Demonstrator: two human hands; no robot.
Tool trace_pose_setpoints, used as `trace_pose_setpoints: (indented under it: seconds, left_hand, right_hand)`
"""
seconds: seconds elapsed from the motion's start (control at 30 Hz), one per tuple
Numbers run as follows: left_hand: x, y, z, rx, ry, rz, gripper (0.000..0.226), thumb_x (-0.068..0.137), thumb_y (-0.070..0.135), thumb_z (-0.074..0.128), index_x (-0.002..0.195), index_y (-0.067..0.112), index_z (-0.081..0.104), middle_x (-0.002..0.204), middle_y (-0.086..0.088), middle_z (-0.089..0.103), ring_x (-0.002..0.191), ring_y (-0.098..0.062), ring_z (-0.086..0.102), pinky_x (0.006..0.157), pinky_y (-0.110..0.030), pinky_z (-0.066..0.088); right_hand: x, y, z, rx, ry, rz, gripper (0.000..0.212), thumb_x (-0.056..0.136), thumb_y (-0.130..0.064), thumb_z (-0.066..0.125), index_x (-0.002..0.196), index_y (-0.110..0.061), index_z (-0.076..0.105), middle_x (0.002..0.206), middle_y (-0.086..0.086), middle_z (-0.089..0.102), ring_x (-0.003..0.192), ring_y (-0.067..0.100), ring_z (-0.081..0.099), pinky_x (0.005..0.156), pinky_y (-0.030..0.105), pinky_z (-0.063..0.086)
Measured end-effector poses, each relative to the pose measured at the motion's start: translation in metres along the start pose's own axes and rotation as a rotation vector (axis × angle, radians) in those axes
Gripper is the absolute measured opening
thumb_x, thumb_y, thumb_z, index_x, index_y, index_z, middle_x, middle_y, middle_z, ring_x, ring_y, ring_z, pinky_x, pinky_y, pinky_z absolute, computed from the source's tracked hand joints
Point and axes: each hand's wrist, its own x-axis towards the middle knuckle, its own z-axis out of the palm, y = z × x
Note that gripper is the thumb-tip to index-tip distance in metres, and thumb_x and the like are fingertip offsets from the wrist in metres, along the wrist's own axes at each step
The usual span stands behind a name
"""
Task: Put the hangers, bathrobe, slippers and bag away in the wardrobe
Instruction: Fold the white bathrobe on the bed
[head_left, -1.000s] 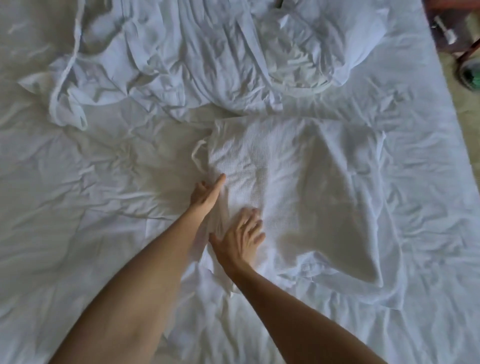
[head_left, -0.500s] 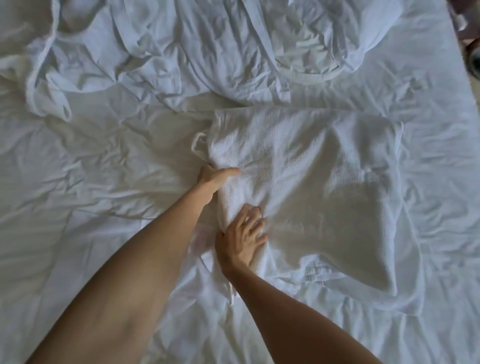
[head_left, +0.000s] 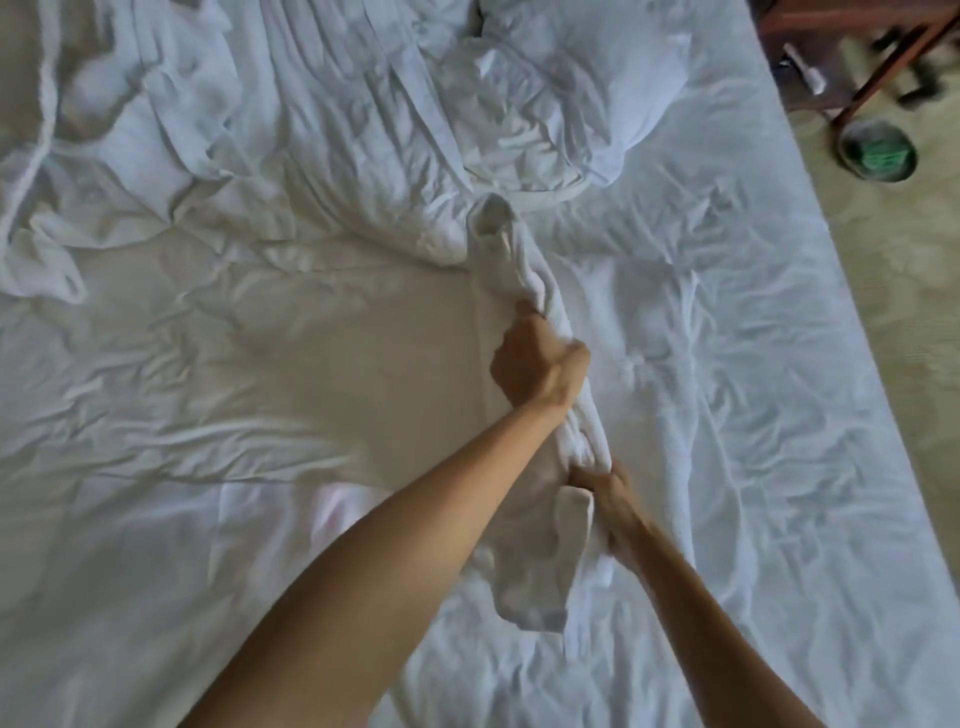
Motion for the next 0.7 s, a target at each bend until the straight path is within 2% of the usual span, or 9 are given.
trace_pose_setpoints:
  seconds: [0.07, 0.1, 0.17, 0.3, 0.4, 0.5, 0.6, 0.63, 0.7]
  left_hand:
    - [-0.013, 0.029, 0.029, -0.008, -0.041, 0.024, 0.041, 0.081, 0.019, 0.065, 0.119, 0.013, 0.051, 0.112, -0.012, 0.07, 0.103, -0.037, 0.067, 0.086, -0.038, 0.05]
    - [-0.019, 0.041, 0.045, -0.014, -0.06, 0.037, 0.042, 0.081, 0.017, 0.065, 0.119, 0.012, 0.05, 0.112, -0.013, 0.07, 0.103, -0.037, 0.067, 0.086, -0.039, 0.05]
    - [-0.028, 0.06, 0.078, -0.022, -0.097, 0.057, 0.046, 0.08, 0.015, 0.066, 0.122, 0.01, 0.049, 0.114, -0.013, 0.069, 0.104, -0.037, 0.067, 0.086, -0.038, 0.05]
    - [-0.039, 0.08, 0.141, 0.025, -0.131, 0.101, 0.052, 0.078, 0.011, 0.07, 0.126, 0.01, 0.049, 0.115, -0.015, 0.069, 0.103, -0.036, 0.068, 0.084, -0.039, 0.051]
    - [-0.039, 0.08, 0.176, 0.107, -0.129, 0.139, 0.048, 0.082, 0.01, 0.073, 0.124, 0.008, 0.051, 0.116, -0.014, 0.069, 0.104, -0.034, 0.068, 0.083, -0.04, 0.053]
    - [-0.031, 0.078, 0.19, 0.166, -0.116, 0.182, 0.049, 0.086, 0.021, 0.073, 0.127, 0.005, 0.05, 0.118, -0.013, 0.068, 0.104, -0.032, 0.068, 0.08, -0.038, 0.053]
    - [-0.037, 0.07, 0.186, 0.212, -0.13, 0.299, 0.079, 0.086, 0.055, 0.066, 0.138, 0.0, 0.041, 0.124, -0.012, 0.061, 0.104, -0.033, 0.065, 0.074, -0.039, 0.051]
    - [-0.043, 0.062, 0.176, 0.184, -0.105, 0.375, 0.087, 0.082, 0.067, 0.063, 0.138, 0.003, 0.04, 0.125, -0.011, 0.057, 0.105, -0.032, 0.063, 0.071, -0.039, 0.05]
    - [-0.044, 0.043, 0.146, 0.074, 0.034, 0.528, 0.095, 0.073, 0.077, 0.06, 0.136, 0.009, 0.041, 0.125, -0.008, 0.049, 0.109, -0.029, 0.057, 0.077, -0.039, 0.048]
  right_hand:
    - [0.004, -0.002, -0.041, 0.072, -0.019, 0.081, 0.019, 0.059, -0.013, 0.068, 0.072, 0.0, 0.066, 0.065, 0.022, 0.059, 0.056, 0.029, 0.061, 0.052, 0.037, 0.051]
    - [0.008, 0.0, -0.06, 0.1, -0.006, 0.092, 0.01, 0.06, -0.009, 0.066, 0.061, -0.002, 0.06, 0.058, 0.014, 0.051, 0.048, 0.024, 0.053, 0.046, 0.03, 0.045]
    - [0.01, -0.001, -0.095, 0.138, 0.035, 0.099, 0.028, 0.074, 0.004, 0.055, 0.049, -0.008, 0.052, 0.05, 0.005, 0.042, 0.041, 0.018, 0.043, 0.04, 0.022, 0.037]
    - [0.021, 0.016, -0.143, 0.168, 0.006, 0.066, 0.046, 0.087, 0.018, 0.04, 0.048, -0.004, 0.052, 0.041, 0.004, 0.043, 0.033, 0.013, 0.045, 0.038, 0.016, 0.038]
    - [0.028, 0.026, -0.157, 0.162, -0.03, 0.105, 0.054, 0.092, 0.016, 0.035, 0.048, -0.005, 0.058, 0.045, 0.008, 0.047, 0.036, 0.017, 0.049, 0.041, 0.017, 0.042]
    - [0.038, 0.027, -0.163, 0.015, -0.021, 0.072, 0.033, 0.09, 0.017, 0.042, 0.063, 0.003, 0.056, 0.052, 0.011, 0.049, 0.046, 0.02, 0.053, 0.042, 0.018, 0.044]
    - [0.037, 0.027, -0.164, -0.046, 0.048, 0.047, 0.01, 0.085, 0.0, 0.055, 0.083, 0.002, 0.065, 0.071, 0.017, 0.063, 0.066, 0.027, 0.061, 0.053, 0.026, 0.05]
    - [0.036, 0.025, -0.165, -0.043, 0.089, 0.008, 0.018, 0.082, -0.013, 0.059, 0.096, -0.004, 0.067, 0.083, 0.014, 0.07, 0.075, 0.024, 0.066, 0.06, 0.029, 0.053]
    - [0.029, 0.014, -0.17, -0.051, 0.157, -0.135, 0.059, 0.071, -0.043, 0.066, 0.125, -0.02, 0.058, 0.113, 0.002, 0.068, 0.099, 0.014, 0.065, 0.076, 0.022, 0.051]
